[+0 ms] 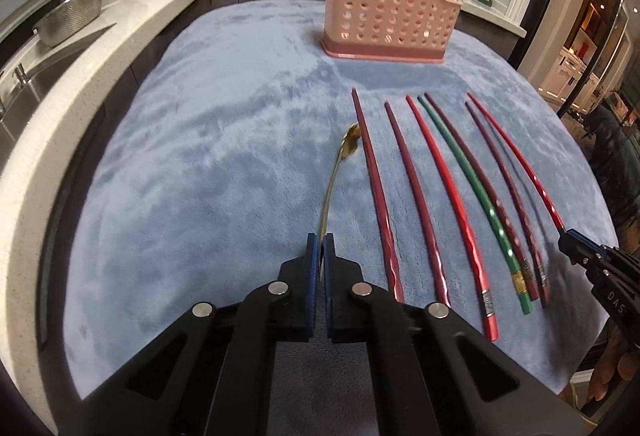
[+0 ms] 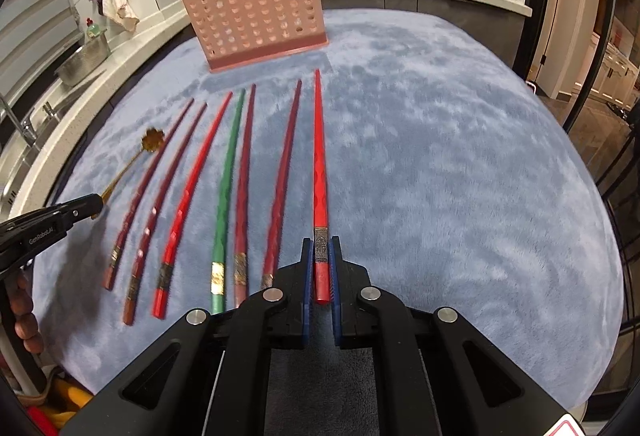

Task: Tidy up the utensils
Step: 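Carry the gold spoon into the pink holder while the right tool inserts the red chopstick, then release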

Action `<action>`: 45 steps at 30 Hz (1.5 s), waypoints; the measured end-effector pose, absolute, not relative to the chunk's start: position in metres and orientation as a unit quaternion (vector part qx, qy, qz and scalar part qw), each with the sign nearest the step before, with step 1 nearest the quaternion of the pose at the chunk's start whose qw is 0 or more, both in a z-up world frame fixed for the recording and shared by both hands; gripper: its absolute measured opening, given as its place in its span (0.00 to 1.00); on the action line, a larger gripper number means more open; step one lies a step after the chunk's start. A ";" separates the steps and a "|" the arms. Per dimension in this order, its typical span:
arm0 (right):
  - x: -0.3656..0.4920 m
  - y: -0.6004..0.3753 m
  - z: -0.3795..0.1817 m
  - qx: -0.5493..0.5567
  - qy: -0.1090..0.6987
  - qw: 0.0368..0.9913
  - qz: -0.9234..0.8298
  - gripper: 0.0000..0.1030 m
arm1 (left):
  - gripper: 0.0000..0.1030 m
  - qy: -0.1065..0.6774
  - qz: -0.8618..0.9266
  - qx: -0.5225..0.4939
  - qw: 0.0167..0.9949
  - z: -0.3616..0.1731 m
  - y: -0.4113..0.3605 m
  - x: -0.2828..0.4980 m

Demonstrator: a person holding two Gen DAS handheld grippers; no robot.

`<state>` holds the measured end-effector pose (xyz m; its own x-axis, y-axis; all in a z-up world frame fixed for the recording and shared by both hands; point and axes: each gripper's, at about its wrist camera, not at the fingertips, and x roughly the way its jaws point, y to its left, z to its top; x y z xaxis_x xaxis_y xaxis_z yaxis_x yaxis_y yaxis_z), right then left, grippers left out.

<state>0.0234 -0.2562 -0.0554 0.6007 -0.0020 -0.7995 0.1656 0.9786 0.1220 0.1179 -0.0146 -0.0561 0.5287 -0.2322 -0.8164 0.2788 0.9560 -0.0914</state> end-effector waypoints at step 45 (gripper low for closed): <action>0.180 -0.309 0.215 0.124 0.145 0.982 -0.008 0.07 | 0.01 0.228 -0.204 -0.008 0.952 0.210 -0.080 0.262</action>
<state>0.1803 -0.3088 0.2149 0.9577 0.0213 -0.2870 0.0509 0.9690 0.2419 0.2618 -0.0804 0.2096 0.8126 -0.3916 -0.4317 0.3843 0.9168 -0.1083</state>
